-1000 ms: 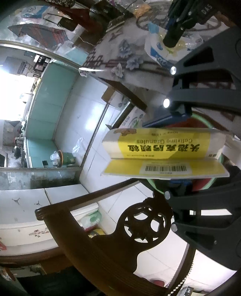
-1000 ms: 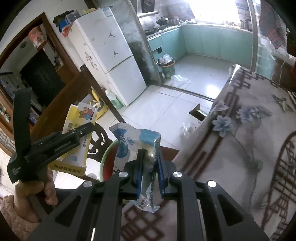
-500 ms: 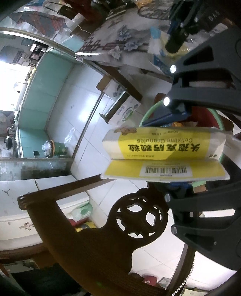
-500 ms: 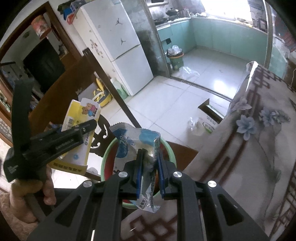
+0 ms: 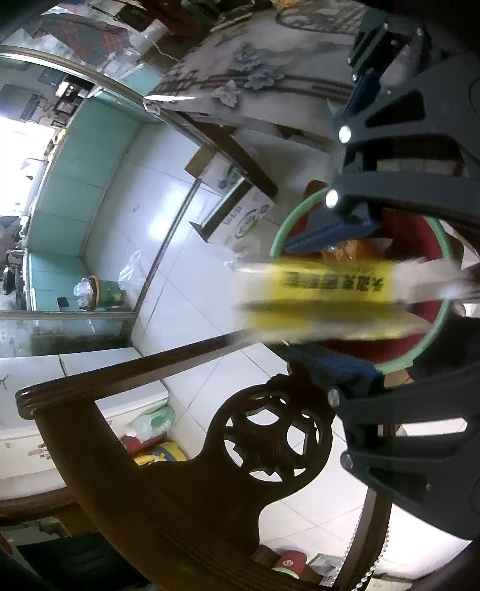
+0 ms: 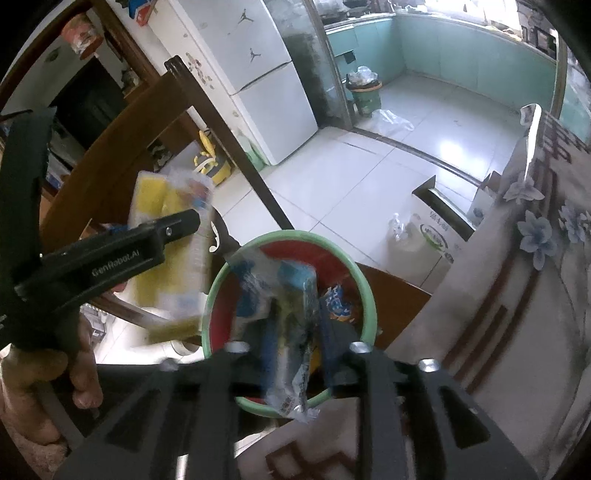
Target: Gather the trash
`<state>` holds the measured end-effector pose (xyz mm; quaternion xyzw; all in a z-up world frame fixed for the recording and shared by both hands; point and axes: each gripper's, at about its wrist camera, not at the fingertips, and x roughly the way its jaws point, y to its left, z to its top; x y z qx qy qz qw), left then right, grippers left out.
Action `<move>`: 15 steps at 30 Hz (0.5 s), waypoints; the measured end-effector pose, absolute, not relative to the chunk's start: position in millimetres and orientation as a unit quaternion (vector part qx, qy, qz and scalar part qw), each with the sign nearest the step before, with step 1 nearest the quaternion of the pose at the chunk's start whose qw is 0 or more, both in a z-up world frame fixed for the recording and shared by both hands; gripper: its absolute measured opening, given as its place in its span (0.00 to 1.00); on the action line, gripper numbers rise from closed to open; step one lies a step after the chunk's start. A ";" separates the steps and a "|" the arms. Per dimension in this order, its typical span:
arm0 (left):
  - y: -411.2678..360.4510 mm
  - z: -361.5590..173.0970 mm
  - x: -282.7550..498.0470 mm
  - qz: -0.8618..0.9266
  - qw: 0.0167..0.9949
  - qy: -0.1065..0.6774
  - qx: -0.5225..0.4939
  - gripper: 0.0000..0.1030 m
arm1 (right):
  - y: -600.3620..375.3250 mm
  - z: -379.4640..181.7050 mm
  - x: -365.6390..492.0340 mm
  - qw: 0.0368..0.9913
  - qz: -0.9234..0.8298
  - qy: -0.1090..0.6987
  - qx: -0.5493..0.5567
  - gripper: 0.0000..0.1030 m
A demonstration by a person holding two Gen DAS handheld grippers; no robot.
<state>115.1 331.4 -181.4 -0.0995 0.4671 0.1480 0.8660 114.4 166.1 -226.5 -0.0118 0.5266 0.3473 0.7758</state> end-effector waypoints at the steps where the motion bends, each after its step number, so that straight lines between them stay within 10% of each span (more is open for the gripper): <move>1: 331.7 -180.1 114.6 0.150 0.868 0.462 -0.101 0.74 | 165.1 -225.3 113.5 0.781 0.346 0.520 -0.007 0.72; 4: 330.1 -171.6 110.8 0.160 0.879 0.439 -0.100 0.94 | 163.1 -220.2 110.9 0.786 0.352 0.508 -0.009 0.74; 15: 276.4 -114.6 83.6 0.121 0.917 0.364 -0.111 0.95 | 37.7 -134.8 83.8 0.894 0.254 0.370 0.005 0.93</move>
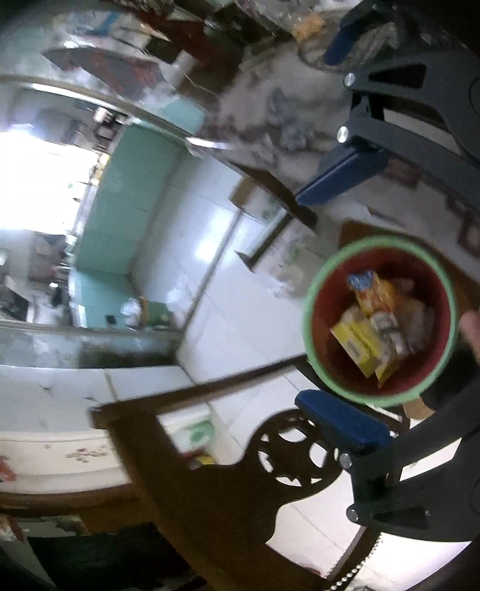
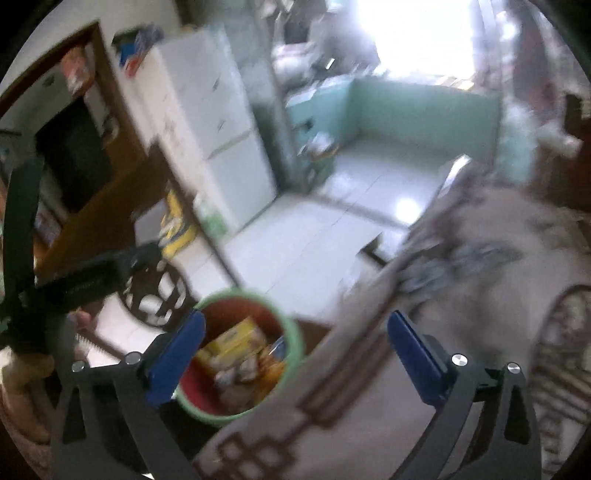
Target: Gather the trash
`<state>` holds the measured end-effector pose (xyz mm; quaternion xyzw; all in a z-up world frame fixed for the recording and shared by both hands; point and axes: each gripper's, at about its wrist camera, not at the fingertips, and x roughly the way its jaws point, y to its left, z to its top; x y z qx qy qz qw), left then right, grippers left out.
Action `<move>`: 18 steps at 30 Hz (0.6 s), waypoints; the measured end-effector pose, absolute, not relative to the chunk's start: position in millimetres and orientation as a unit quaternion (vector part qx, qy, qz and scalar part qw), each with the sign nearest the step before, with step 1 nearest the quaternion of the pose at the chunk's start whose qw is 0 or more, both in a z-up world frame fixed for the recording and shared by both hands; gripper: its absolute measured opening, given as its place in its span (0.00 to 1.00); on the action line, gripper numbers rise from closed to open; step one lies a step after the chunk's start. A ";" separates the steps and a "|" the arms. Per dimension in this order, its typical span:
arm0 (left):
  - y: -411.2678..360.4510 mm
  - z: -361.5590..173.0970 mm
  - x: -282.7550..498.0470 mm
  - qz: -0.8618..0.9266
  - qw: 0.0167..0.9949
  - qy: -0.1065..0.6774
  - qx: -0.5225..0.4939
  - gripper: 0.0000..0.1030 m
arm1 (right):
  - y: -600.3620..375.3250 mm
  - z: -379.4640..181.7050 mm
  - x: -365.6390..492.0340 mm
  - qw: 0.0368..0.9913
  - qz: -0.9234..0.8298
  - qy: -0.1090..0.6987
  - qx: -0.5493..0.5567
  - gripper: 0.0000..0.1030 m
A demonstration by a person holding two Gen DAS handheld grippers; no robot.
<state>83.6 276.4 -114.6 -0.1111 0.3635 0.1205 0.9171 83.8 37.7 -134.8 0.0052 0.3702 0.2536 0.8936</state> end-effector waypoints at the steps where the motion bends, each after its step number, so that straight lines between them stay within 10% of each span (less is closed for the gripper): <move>1: 267.0 -103.6 78.1 0.115 0.923 0.348 -0.117 0.95 | 25.3 -123.8 78.4 0.905 0.241 0.350 0.000 0.93; 11: 153.3 -19.0 16.1 0.095 0.981 0.151 -0.076 0.95 | -91.1 -49.8 8.3 0.970 0.136 0.199 -0.021 0.93; 18: 109.3 0.2 6.2 0.070 0.974 0.185 -0.110 0.95 | -147.9 -33.8 -29.0 0.981 0.099 0.168 0.009 0.93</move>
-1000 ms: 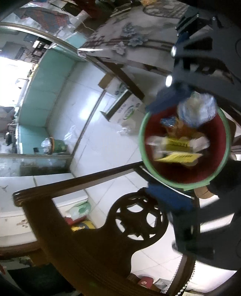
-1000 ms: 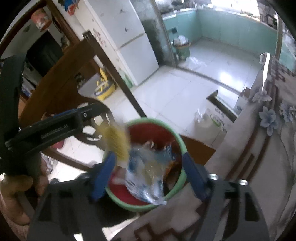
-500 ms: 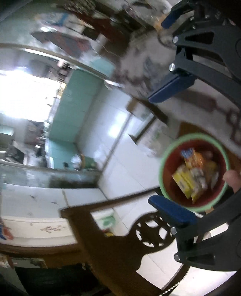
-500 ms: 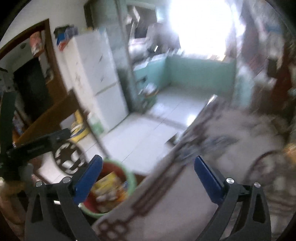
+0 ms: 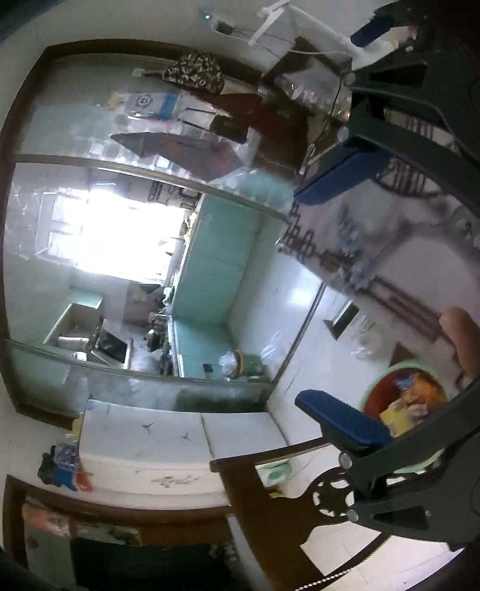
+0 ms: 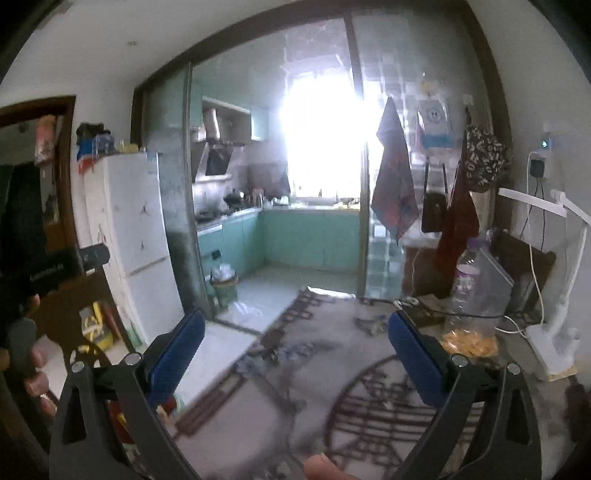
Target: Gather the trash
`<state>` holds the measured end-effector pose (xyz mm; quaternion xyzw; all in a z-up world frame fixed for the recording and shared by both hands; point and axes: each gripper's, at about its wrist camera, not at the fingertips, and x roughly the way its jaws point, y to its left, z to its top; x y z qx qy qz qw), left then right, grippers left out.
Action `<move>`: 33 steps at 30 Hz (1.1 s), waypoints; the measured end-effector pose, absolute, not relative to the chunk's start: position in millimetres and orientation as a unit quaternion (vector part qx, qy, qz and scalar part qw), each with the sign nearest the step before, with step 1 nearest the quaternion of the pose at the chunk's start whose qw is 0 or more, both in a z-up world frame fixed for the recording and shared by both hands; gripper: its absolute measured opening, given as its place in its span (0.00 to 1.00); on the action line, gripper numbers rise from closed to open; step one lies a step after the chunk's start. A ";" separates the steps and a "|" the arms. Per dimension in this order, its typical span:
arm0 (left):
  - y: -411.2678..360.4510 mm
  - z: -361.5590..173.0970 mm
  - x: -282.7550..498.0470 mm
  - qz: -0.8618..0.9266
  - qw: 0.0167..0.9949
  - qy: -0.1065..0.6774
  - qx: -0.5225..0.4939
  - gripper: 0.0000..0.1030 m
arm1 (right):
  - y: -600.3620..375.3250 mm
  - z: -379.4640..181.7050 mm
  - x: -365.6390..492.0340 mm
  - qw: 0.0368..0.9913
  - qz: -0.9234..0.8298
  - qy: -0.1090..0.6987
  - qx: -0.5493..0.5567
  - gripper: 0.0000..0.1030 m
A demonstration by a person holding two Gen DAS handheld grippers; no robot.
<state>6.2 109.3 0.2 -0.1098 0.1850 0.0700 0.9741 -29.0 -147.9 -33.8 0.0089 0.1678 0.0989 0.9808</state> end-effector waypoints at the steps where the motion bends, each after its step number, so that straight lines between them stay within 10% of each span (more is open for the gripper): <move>1: 106.1 1.3 4.6 0.073 0.974 0.186 -0.107 0.95 | -152.5 -31.5 -31.5 0.982 0.093 0.166 0.010 0.93; 33: 58.6 16.3 -14.3 0.021 0.975 0.208 -0.077 0.95 | -212.1 -28.5 -57.8 0.980 0.031 0.187 0.061 0.93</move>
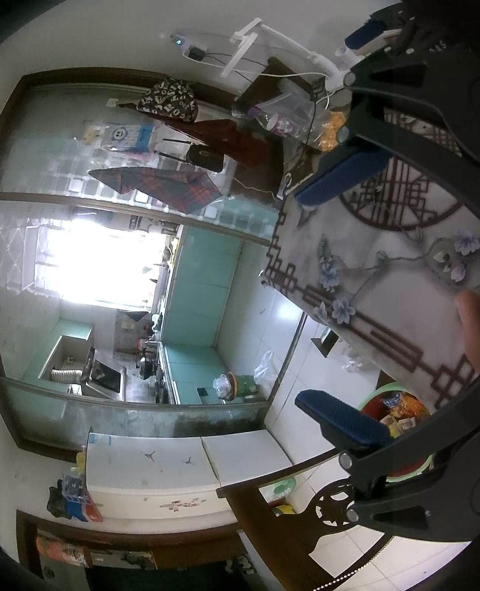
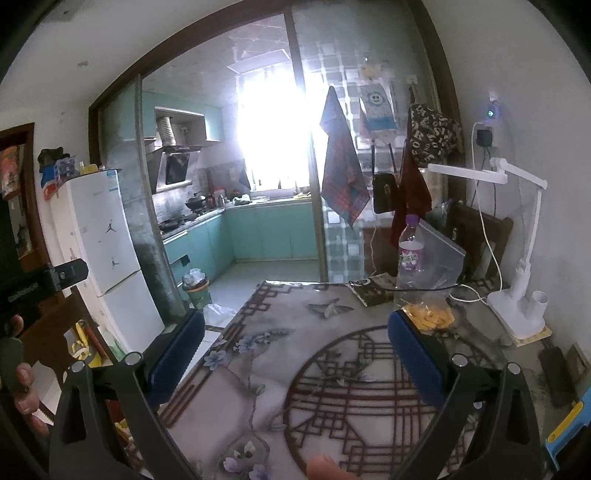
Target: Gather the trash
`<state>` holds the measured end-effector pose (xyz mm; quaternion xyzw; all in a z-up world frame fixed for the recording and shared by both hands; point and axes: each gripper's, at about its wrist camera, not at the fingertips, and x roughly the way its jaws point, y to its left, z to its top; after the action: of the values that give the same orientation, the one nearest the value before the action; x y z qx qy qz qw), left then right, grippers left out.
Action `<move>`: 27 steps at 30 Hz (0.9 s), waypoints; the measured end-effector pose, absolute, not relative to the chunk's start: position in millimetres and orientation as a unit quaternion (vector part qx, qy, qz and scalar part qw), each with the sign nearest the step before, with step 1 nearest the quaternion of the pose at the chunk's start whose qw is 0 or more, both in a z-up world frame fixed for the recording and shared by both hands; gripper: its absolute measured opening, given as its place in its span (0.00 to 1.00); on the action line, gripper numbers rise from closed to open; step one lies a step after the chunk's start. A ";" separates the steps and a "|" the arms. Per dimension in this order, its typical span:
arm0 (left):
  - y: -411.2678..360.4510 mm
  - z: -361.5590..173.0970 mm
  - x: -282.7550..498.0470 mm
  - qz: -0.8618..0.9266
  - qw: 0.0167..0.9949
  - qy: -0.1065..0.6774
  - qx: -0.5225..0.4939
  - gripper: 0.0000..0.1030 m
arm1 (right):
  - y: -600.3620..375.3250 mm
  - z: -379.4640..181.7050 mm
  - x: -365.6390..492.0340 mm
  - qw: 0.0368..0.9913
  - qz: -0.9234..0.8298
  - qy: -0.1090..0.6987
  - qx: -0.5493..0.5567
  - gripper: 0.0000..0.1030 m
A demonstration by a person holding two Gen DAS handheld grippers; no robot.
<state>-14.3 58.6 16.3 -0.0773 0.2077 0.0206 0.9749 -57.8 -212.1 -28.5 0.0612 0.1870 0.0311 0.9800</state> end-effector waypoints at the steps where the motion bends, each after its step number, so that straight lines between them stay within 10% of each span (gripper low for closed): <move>1: 57.9 16.1 -14.0 0.020 0.975 0.208 -0.077 0.95 | -212.3 -29.1 -57.6 0.980 0.030 0.188 0.062 0.93; 27: 41.0 -2.7 3.6 0.000 0.969 0.240 -0.058 0.95 | -224.8 -52.7 -44.3 0.973 0.017 0.219 0.076 0.93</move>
<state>3.6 41.0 -2.7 -0.0576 0.2396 -0.0004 0.9692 -44.3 -224.8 -52.7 0.0759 0.2187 0.0167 0.9727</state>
